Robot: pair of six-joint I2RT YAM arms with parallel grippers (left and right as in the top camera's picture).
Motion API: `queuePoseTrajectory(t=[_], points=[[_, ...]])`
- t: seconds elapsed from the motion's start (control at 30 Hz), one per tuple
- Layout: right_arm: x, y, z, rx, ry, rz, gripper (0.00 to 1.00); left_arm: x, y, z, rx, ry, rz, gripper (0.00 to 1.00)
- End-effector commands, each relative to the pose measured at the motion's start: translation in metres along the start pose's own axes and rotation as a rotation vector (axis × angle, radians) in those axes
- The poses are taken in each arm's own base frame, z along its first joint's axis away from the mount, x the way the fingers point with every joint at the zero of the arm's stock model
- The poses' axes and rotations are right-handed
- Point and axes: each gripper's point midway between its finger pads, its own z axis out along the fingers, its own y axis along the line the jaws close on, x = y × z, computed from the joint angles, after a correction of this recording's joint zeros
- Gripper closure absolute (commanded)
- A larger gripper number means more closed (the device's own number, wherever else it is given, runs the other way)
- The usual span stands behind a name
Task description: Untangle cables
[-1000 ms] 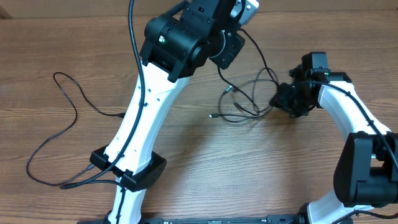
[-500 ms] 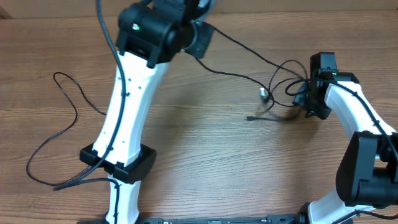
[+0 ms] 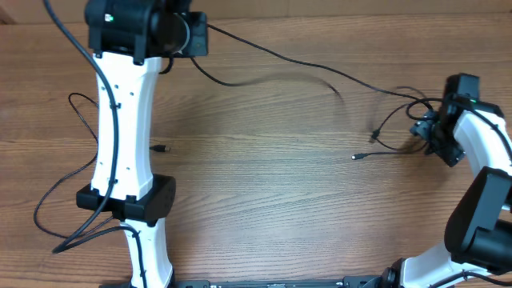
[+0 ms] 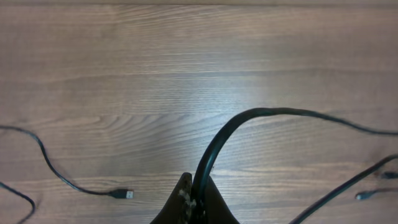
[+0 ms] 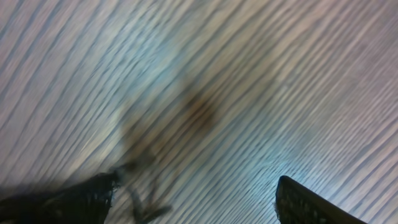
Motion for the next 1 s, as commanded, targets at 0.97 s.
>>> queuePoseTrajectory(t=[0.97], points=[[0.074,0.139,-0.064,-0.851,0.199,-0.535,0.44,-0.011,0.021,-0.029,0.148,-0.04,-0.147,0.96]])
